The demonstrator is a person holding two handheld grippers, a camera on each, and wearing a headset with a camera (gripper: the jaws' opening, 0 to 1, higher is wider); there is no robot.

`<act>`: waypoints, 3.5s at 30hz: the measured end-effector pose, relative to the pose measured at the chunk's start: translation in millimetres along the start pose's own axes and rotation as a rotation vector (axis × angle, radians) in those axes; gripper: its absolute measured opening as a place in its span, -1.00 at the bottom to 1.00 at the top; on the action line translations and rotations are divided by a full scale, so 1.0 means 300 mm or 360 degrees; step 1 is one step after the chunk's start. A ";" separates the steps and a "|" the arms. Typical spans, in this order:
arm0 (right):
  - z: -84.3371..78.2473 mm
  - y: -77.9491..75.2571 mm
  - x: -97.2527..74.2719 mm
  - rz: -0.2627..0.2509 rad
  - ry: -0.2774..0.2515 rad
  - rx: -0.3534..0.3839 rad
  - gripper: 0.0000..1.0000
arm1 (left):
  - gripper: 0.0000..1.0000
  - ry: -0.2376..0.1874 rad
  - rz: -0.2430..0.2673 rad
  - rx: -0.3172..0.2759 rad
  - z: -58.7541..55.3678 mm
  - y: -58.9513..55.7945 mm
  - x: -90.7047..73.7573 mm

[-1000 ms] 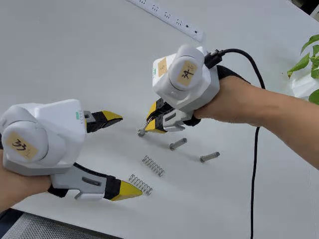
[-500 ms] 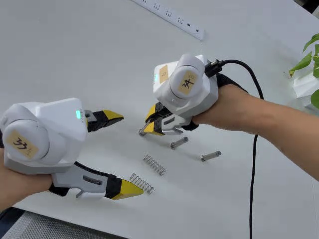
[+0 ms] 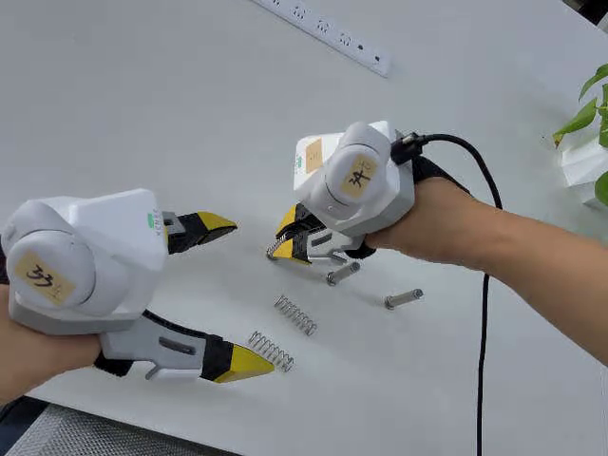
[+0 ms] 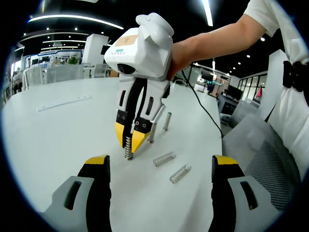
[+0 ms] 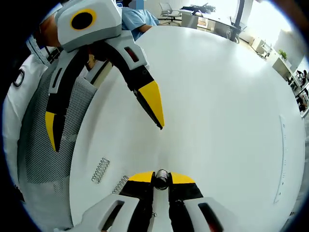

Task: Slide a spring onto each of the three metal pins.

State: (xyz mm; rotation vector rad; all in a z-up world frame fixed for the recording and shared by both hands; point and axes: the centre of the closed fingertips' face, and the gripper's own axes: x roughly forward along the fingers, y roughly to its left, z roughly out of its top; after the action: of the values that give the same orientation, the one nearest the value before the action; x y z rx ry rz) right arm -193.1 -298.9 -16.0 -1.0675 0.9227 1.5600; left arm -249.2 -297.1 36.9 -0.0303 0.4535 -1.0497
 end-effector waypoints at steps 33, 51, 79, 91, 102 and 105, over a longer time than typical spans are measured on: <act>0.020 -0.013 -0.053 -0.0087 -0.0167 0.0148 -0.53 | 0.69 0.0076 -0.0001 0.0063 0.012 -0.018 -0.008; 0.021 0.010 -0.215 -0.0250 -0.0454 0.0301 -0.11 | 0.67 0.0176 0.0000 0.0150 0.024 -0.055 -0.015; -0.233 0.177 -0.418 -0.0436 -0.0911 0.0594 0.67 | 0.47 0.0364 0.0002 0.0258 -0.007 -0.085 -0.002; -0.388 0.256 -0.430 -0.0473 -0.1023 0.0722 0.83 | 0.26 0.0537 -0.0076 0.0406 -0.052 -0.100 0.035; -0.479 0.323 -0.405 -0.0490 -0.1015 0.0836 0.81 | -0.27 0.0751 -0.0180 0.0581 -0.140 -0.102 0.087; -0.495 0.332 -0.402 -0.0501 -0.1017 0.0866 0.80 | -0.34 0.0786 -0.0213 0.0598 -0.159 -0.108 0.102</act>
State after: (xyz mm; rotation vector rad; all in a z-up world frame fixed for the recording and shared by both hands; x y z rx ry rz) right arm -247.7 -494.9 55.6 -0.2719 0.6322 1.1696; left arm -281.3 -330.2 -9.3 0.5491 0.6977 -1.2623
